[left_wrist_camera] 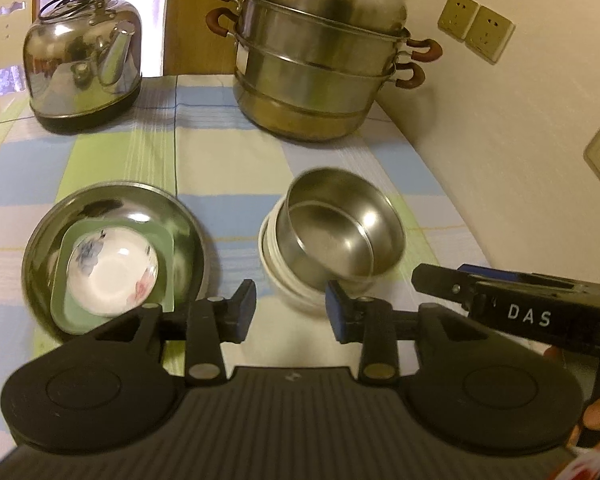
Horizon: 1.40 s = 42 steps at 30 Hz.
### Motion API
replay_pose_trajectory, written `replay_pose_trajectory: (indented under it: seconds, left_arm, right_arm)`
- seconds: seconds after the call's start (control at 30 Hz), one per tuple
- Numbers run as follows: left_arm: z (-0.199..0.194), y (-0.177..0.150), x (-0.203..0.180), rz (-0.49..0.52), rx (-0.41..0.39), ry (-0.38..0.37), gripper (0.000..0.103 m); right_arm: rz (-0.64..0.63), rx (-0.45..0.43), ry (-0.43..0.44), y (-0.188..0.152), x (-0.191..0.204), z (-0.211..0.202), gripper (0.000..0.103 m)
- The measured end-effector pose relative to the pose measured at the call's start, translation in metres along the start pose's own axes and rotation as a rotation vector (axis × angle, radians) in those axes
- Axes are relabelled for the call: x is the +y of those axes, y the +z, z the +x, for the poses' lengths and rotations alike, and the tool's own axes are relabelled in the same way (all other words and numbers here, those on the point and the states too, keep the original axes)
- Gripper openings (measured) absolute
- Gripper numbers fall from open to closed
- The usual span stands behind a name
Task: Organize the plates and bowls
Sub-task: 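Pull the left tool back from the bowl stack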
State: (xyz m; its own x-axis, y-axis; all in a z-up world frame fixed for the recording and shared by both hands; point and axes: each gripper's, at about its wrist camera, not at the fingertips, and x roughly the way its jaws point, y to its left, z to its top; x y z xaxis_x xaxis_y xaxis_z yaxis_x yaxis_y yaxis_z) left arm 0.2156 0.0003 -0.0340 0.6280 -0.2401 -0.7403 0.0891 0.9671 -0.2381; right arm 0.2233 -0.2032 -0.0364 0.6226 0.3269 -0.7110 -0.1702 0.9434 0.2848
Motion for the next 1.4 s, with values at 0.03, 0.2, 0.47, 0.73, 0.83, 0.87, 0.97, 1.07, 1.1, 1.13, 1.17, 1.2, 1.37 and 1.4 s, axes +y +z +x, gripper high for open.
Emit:
replay_pose_trajectory:
  seconds: [0.03,0.2,0.47,0.73,0.83,0.87,0.97,1.07,1.1,1.13,1.17,1.2,1.37,1.4]
  left_arm:
    - [-0.004,-0.004,-0.001,0.002,0.002,0.004,0.039]
    - [-0.023,-0.027,-0.007,0.003,0.014,0.033,0.049]
    - [-0.057,-0.066,-0.022,0.0,0.016,0.092,0.059]
    - [-0.086,-0.105,-0.035,-0.036,0.023,0.137,0.059]
    - [-0.094,-0.118,-0.039,-0.046,0.025,0.154,0.059]
    - [-0.097,-0.122,-0.04,-0.05,0.026,0.159,0.059]
    - [-0.103,-0.134,-0.044,-0.06,0.028,0.174,0.059]
    - [-0.109,-0.142,-0.048,-0.072,0.025,0.184,0.059]
    - [-0.111,-0.145,-0.049,-0.075,0.024,0.187,0.059]
    - [-0.113,-0.147,-0.05,-0.077,0.022,0.188,0.059]
    - [-0.114,-0.15,-0.051,-0.079,0.022,0.189,0.059]
    - [-0.116,-0.152,-0.053,-0.081,0.021,0.192,0.059]
    - [-0.122,-0.165,-0.058,-0.091,0.025,0.203,0.059]
    - [-0.123,-0.168,-0.058,-0.092,0.026,0.205,0.059]
  right_arm:
    - [0.0,0.002,0.001,-0.004,0.0,-0.004,0.057]
    - [-0.004,0.022,0.02,-0.022,0.0,-0.022,0.061]
    - [-0.034,0.067,0.036,-0.061,0.003,-0.05,0.063]
    - [-0.084,0.106,0.05,-0.101,0.004,-0.078,0.063]
    - [-0.102,0.114,0.056,-0.114,0.003,-0.087,0.063]
    - [-0.107,0.116,0.057,-0.117,0.003,-0.089,0.063]
    - [-0.116,0.132,0.066,-0.127,0.003,-0.094,0.063]
    - [-0.127,0.141,0.074,-0.135,0.003,-0.099,0.064]
    - [-0.133,0.141,0.077,-0.137,0.003,-0.1,0.064]
    - [-0.138,0.141,0.08,-0.138,0.004,-0.102,0.064]
    - [-0.143,0.141,0.085,-0.14,0.004,-0.103,0.064]
    - [-0.148,0.14,0.09,-0.141,0.005,-0.105,0.064]
    - [-0.165,0.152,0.106,-0.149,0.006,-0.107,0.064]
    - [-0.167,0.154,0.109,-0.151,0.006,-0.108,0.064]
